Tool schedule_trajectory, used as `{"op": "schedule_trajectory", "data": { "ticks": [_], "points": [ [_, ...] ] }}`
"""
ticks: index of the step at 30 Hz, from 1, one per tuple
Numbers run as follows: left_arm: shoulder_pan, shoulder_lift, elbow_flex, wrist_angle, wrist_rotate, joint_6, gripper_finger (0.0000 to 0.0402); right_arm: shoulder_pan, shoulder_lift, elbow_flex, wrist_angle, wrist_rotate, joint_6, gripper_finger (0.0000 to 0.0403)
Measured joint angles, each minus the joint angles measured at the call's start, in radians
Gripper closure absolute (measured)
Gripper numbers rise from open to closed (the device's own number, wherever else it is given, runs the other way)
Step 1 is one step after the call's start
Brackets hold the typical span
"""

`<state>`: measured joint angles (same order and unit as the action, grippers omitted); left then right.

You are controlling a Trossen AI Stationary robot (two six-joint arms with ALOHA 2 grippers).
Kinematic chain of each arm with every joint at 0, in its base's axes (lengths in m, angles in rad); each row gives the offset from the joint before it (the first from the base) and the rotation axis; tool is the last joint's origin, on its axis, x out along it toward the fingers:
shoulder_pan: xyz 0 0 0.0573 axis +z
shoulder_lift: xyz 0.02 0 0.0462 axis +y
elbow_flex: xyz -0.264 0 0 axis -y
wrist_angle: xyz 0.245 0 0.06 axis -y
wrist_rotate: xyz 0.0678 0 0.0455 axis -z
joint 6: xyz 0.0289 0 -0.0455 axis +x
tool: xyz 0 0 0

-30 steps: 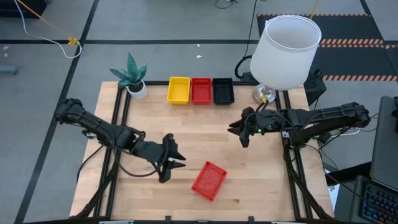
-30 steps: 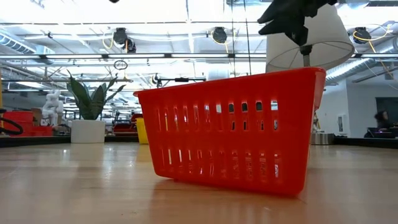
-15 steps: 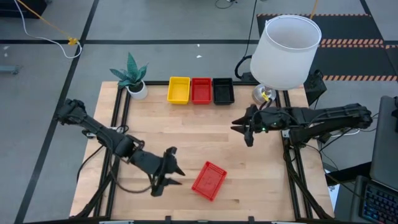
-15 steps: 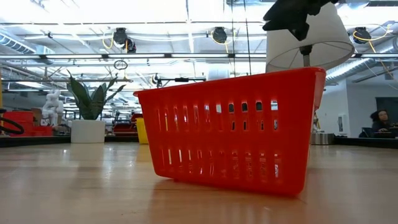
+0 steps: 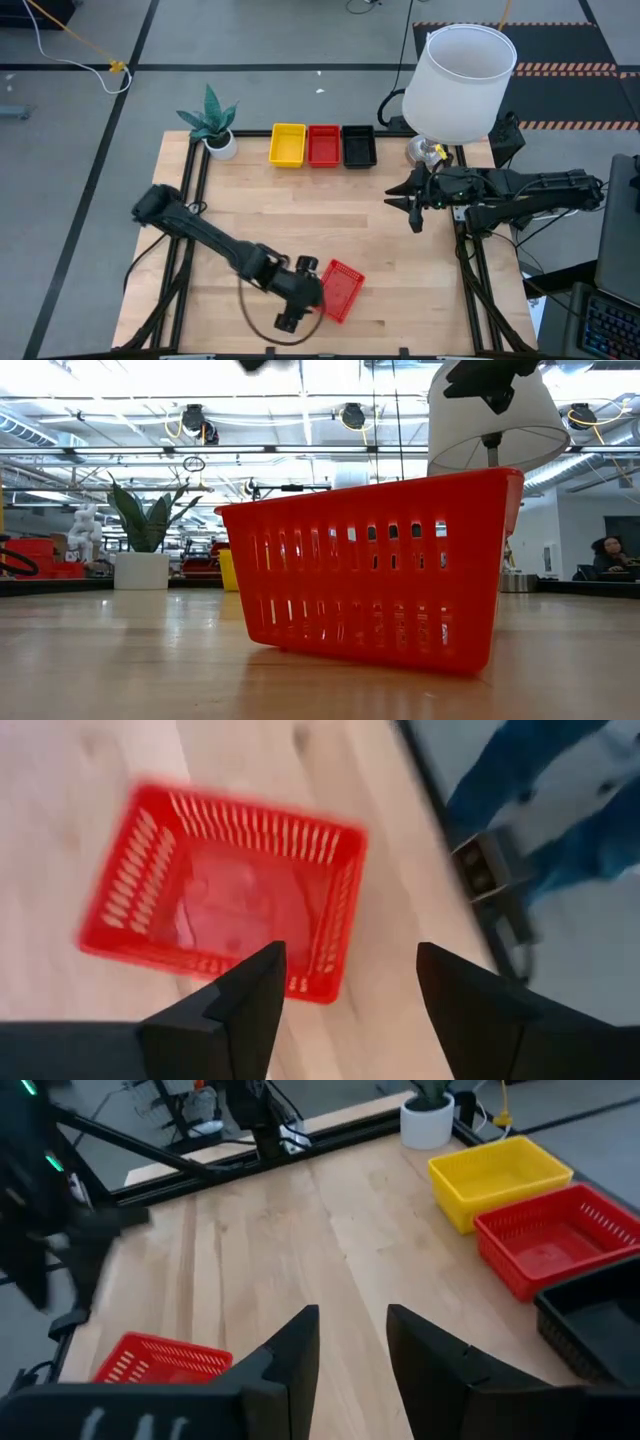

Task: Stack baskets by color
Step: Stack the bottom red basket on the top red basket

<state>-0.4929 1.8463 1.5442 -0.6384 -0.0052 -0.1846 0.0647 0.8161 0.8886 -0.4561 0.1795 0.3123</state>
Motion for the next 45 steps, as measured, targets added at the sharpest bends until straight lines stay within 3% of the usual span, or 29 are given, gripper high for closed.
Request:
{"op": "schedule_trajectory", "data": {
  "ticks": [5,13,25,45],
  "points": [
    [0.018,0.095,-0.001,0.018,0.055,-0.026,0.019,0.0,-0.024,0.0,-0.001,0.0,-0.038,0.0291],
    [0.03,0.174,0.0,0.184,0.095,0.056,0.0194,0.0,-0.026,0.0,0.002,-0.001,-0.111,0.0291],
    [0.037,0.228,0.0,0.179,0.137,0.055,0.0203,0.0,-0.027,0.0,-0.005,-0.001,-0.176,0.0291],
    [0.071,0.246,0.002,0.17,0.057,0.112,0.0376,0.0,-0.041,0.0,-0.041,0.0,-0.25,0.0291]
  ]
}}
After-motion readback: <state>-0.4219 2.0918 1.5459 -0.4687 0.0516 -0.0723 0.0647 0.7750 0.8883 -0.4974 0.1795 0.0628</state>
